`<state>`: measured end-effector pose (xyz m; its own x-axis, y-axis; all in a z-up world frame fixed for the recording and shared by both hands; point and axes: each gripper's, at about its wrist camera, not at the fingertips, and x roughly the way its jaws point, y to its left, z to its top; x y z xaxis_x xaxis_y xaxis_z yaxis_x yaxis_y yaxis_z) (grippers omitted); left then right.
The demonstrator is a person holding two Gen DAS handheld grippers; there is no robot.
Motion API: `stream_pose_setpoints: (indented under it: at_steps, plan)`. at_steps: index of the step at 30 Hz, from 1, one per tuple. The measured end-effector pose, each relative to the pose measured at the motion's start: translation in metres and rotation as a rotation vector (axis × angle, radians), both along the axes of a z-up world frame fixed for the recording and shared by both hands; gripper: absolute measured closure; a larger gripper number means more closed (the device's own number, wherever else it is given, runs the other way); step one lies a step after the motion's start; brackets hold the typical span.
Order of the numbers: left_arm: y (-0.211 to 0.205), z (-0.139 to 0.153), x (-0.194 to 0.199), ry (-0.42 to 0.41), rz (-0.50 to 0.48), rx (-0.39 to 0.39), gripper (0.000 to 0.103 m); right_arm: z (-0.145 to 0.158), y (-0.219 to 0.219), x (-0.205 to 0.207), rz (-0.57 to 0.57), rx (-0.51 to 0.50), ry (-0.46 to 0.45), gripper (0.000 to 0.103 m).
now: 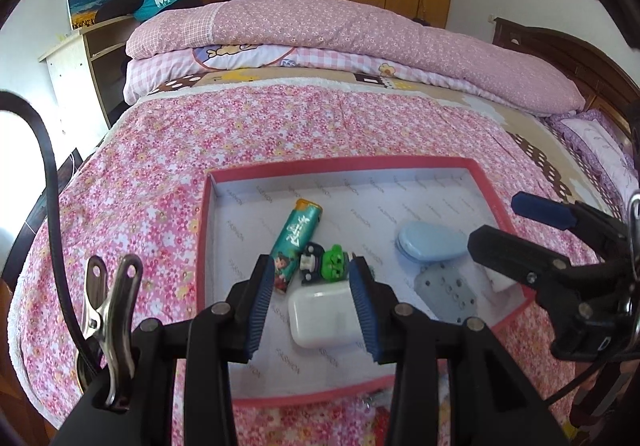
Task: Organize rigid objects
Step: 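Lower the lighter and blue piece into the tray and open both tools, then move the right tool to the grey-blue handle and grasp it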
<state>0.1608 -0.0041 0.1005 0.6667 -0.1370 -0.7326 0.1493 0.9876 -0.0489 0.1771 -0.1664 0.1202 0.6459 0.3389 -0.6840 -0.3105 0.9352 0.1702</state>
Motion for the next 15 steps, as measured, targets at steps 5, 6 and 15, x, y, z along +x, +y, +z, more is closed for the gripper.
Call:
stream_pose_setpoints:
  at_steps: [5,6,15]
  plan:
    - [0.002,0.002,-0.017,-0.005,0.000,-0.009,0.062,-0.002,0.002,-0.024,0.010,-0.005,0.000,0.014]
    - [0.003,0.002,-0.021,-0.004,0.001,-0.013,0.062,-0.003,0.003,-0.028,0.011,-0.004,0.002,0.014]
    - [0.012,0.000,-0.054,-0.006,0.012,-0.039,0.062,-0.018,0.000,-0.074,0.009,-0.002,0.032,0.014]
